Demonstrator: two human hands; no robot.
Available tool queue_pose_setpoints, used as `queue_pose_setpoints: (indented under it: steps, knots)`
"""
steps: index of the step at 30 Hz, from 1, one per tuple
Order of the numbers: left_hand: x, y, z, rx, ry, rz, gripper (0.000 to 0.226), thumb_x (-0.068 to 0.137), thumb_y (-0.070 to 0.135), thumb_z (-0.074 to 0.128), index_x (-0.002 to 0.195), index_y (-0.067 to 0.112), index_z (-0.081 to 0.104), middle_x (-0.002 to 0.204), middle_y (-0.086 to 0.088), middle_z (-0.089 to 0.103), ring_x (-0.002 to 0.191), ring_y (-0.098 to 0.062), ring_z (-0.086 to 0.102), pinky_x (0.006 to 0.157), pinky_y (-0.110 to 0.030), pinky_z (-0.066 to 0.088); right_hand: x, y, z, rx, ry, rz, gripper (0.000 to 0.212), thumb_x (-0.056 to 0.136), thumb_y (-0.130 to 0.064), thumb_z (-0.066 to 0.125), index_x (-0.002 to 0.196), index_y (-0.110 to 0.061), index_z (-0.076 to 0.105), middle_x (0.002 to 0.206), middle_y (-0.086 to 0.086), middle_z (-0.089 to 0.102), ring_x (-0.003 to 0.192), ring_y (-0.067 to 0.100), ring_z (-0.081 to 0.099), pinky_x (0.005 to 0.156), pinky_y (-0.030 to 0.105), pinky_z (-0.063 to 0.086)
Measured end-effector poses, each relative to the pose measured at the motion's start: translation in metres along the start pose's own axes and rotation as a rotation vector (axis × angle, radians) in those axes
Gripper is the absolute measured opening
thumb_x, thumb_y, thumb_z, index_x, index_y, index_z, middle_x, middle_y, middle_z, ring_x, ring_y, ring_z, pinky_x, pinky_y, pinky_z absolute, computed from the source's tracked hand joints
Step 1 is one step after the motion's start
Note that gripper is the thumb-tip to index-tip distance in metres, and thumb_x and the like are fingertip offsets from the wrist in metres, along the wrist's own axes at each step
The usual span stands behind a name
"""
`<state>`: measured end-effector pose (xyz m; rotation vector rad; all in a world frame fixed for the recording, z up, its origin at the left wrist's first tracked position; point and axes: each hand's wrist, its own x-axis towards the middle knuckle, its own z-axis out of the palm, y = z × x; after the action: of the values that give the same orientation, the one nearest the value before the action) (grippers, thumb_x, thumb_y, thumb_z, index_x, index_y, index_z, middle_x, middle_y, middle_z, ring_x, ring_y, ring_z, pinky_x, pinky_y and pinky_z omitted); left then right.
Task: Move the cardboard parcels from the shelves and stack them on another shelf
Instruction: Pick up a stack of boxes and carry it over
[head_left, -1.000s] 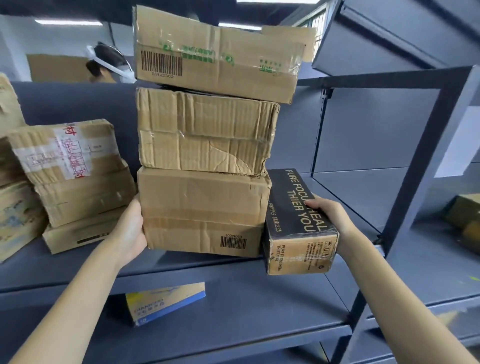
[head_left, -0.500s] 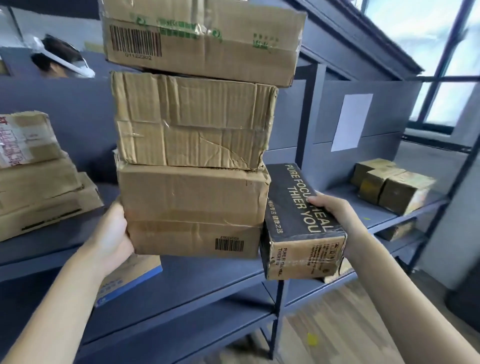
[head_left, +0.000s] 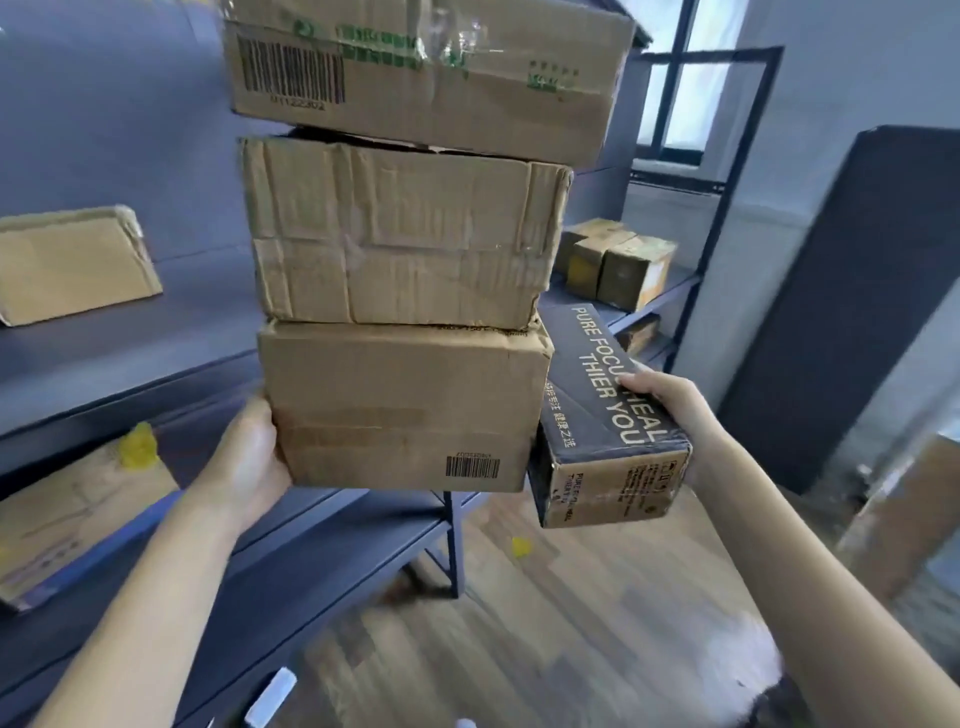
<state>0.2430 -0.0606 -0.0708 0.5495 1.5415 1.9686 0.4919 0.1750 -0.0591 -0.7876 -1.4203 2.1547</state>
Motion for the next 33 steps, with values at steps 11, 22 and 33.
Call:
queue_pose_setpoints:
  steps: [11,22,33]
  knots:
    - [0.071,-0.049,0.096,0.169,-0.297,-0.106,0.042,0.101,0.046,0.020,0.107,0.037,0.061,0.096,0.018,0.072,0.088,-0.002,0.068,0.061,-0.026,0.056,0.007,0.003,-0.092,0.105,0.201,-0.063,0.051,0.090,-0.010,0.042,0.140,-0.017,0.042,0.080,0.003,0.072,0.061,0.016,0.068,0.054,0.026,0.056]
    - [0.199,-0.092,0.169,0.095,-0.345,-0.152,0.037,0.103,0.040,0.025,0.106,0.034,0.061,0.101,0.011,0.069,0.097,-0.010,0.064,0.070,-0.030,0.053,0.100,-0.025,-0.159,0.103,0.237,-0.070,0.037,0.094,-0.006,0.034,0.123,-0.021,0.053,0.080,0.002,0.072,0.060,0.015,0.069,0.050,0.025,0.056]
    - [0.310,-0.153,0.233,0.029,-0.217,-0.375,0.039,0.100,0.045,0.026,0.100,0.031,0.063,0.093,0.007,0.071,0.090,-0.012,0.064,0.075,-0.036,0.052,0.221,-0.042,-0.238,0.053,0.231,-0.001,0.051,0.076,-0.014,0.054,0.126,-0.019,0.051,0.092,0.006,0.072,0.069,0.019,0.071,0.056,0.029,0.058]
